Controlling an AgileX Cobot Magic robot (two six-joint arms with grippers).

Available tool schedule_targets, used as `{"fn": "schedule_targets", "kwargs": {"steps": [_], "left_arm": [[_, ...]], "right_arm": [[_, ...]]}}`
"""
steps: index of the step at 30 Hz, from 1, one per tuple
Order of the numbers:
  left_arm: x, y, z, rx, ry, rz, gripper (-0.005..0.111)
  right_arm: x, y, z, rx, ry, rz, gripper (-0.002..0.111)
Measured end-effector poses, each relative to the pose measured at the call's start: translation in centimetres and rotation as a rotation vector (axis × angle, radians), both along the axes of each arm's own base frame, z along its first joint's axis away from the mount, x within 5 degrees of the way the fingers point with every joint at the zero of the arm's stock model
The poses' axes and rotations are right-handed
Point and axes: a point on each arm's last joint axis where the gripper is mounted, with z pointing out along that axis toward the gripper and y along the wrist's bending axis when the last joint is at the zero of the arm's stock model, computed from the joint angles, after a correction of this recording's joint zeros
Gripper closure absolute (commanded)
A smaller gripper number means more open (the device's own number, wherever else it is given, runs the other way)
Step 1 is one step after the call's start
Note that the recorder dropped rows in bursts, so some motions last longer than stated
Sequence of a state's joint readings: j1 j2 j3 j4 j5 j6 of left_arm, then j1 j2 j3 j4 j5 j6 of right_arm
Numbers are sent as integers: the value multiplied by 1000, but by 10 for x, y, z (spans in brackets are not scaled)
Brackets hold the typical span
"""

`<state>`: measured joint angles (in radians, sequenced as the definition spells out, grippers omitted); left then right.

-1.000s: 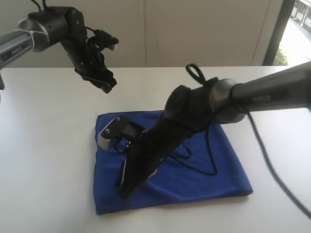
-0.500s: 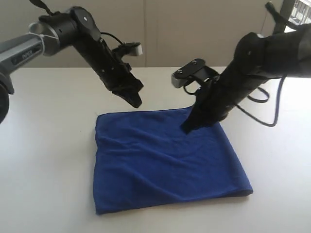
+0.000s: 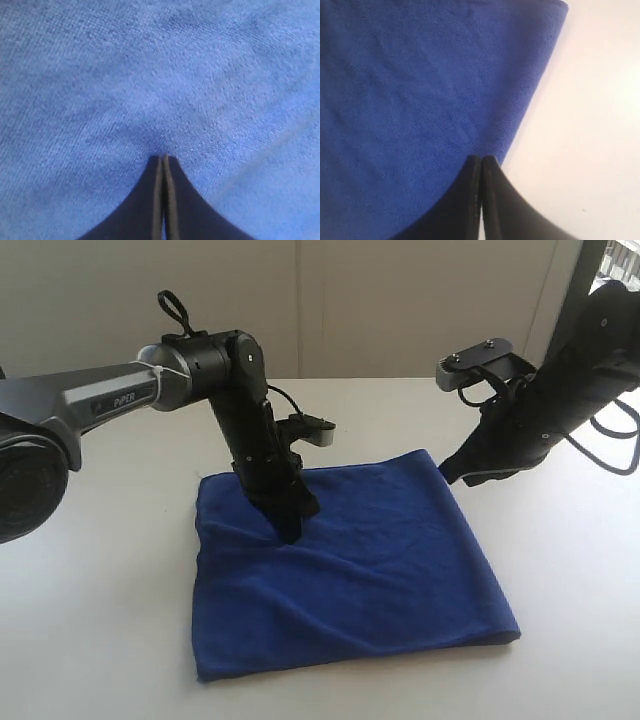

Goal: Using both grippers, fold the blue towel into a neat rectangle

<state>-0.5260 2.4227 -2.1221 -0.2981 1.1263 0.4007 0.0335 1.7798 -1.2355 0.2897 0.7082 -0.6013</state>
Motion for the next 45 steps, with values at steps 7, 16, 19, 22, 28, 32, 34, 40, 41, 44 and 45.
{"fn": "schedule_targets", "kwargs": {"steps": [7,16,19,22,28,32,34,40,41,44,45], "left_arm": [[-7,7,-4,63,4,-16,107],[-5,11,-2,134,-55,-41,107],[-4,12,1,133,-71,-41,107],[-1,11,8,117,-123,-45,107],[3,28,89,30,-330,-1,107],[1,49,104,58,-272,33,107],[1,52,101,64,-260,43,107],[-3,85,121,9,-292,168,107],[-5,101,133,-26,-327,219,107],[-23,135,158,-100,-415,317,107],[-32,143,166,-117,-445,333,107]], "right_arm": [[1,-2,0,-1,-13,-8,108],[5,-3,2,-2,-61,-25,108],[13,-1,0,9,-63,-20,108],[30,3,-1,43,-52,21,108],[93,18,-13,164,-16,122,108],[122,22,-57,189,89,158,108],[128,22,-68,191,109,142,108],[133,12,-88,92,169,59,108],[133,10,-88,72,180,43,108],[128,3,-88,3,240,-1,108],[127,1,-88,-20,259,-6,108]]}}
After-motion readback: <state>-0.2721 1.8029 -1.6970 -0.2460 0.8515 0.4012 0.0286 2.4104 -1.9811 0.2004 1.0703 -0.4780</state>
